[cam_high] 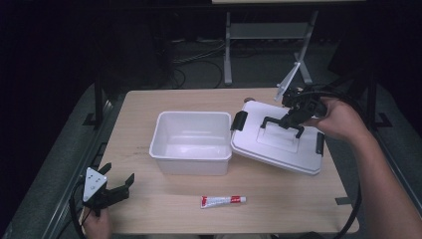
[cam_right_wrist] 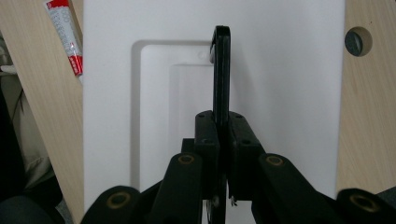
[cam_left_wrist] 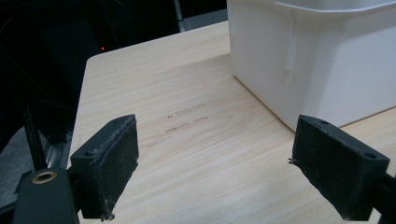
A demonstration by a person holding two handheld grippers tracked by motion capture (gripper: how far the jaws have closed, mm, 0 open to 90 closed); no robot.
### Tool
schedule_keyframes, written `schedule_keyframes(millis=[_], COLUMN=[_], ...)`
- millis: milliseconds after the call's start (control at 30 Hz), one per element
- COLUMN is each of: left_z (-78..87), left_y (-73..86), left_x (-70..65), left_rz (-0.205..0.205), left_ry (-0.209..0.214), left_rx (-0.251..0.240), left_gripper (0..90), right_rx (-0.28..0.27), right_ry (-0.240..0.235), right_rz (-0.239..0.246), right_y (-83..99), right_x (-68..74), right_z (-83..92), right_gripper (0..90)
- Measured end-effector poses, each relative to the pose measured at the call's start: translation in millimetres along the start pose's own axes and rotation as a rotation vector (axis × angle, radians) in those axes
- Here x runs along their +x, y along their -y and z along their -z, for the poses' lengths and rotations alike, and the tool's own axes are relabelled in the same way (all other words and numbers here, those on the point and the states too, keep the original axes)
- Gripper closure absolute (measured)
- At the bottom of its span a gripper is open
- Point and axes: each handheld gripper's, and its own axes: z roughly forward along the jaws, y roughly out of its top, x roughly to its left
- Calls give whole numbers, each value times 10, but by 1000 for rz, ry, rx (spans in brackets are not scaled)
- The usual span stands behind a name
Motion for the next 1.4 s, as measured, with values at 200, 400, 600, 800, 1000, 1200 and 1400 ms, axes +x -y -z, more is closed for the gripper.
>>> schedule_keyframes(millis=[200, 400, 600, 800, 1000, 1200, 1400], left_z=[5, 11, 10, 16, 21, 22, 31], left_y=[6, 6, 5, 9, 8, 12, 13], left_x=[13, 16, 13, 19, 25, 33, 40], left_rz=[7, 4, 4, 5, 5, 8, 8], left_ry=[1, -2, -2, -3, -6, -7, -9], left_rx=[-2, -2, -2, -1, -2, -3, -3], left_gripper=[139, 140, 140, 140, 140, 140, 140], right_rx=[3, 10, 11, 36, 62, 67, 83], right_ry=[3, -9, -29, -53, -75, -86, -88], right_rz=[-24, -46, -66, -73, -73, -75, -78], right_y=[144, 295, 407, 466, 490, 485, 455], right_x=[-12, -35, -52, -63, -74, -86, -90], right_z=[-41, -164, -336, -584, -819, -971, -1106], right_gripper=[840, 840, 840, 840, 840, 840, 840])
